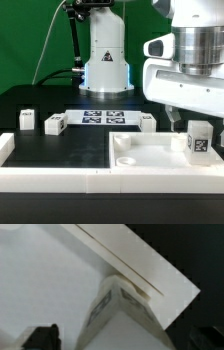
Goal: Assemble one leg
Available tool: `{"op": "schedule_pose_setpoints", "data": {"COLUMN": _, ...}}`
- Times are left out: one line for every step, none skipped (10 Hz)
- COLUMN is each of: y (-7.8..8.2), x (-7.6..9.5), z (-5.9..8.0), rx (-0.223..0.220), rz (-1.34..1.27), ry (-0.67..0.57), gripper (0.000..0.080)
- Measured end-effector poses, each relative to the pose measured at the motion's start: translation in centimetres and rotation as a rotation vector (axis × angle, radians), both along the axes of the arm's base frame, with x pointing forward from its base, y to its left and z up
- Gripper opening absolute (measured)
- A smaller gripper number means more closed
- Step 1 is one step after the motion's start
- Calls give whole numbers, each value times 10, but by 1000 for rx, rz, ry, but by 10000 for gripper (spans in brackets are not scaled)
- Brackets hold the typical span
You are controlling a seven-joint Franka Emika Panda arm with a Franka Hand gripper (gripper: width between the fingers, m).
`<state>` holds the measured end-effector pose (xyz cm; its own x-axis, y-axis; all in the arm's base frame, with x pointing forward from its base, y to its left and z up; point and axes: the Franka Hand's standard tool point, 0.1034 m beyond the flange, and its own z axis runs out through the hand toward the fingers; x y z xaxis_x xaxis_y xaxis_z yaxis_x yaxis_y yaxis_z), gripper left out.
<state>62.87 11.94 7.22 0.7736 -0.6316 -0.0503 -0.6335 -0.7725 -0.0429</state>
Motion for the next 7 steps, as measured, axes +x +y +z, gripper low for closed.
{"op": "schedule_pose_setpoints", "data": {"y": 0, "x": 1, "z": 1, "rx": -1, "rz": 105, "ry": -8, "gripper": 649}}
{"op": "schedule_pose_setpoints", "data": {"y": -1, "x": 1, "z": 1, "rx": -1, "rz": 204, "ry": -15, "gripper": 649}}
{"op": "schedule_pose_setpoints", "data": {"y": -1, "x": 1, "z": 1, "rx": 0, "rz": 279, "ry": -20, "gripper": 649}}
{"op": "schedule_pose_setpoints", "data": {"y": -2, "x": 2, "z": 1, "rx": 1, "rz": 408, "ry": -29, "gripper": 649}}
{"op": "schedule_pose_setpoints", "data": {"y": -2, "x": 2, "z": 1, "rx": 0, "rz": 455, "ry": -36, "gripper": 649}}
{"op": "schedule_pose_setpoints", "data": {"y": -3, "x": 2, "z": 1, "rx": 0, "rz": 509, "ry": -40, "gripper": 524}}
{"op": "schedule_pose_setpoints", "data": {"y": -3, "x": 2, "z": 1, "rx": 1, "rz": 501, "ry": -39, "gripper": 387}}
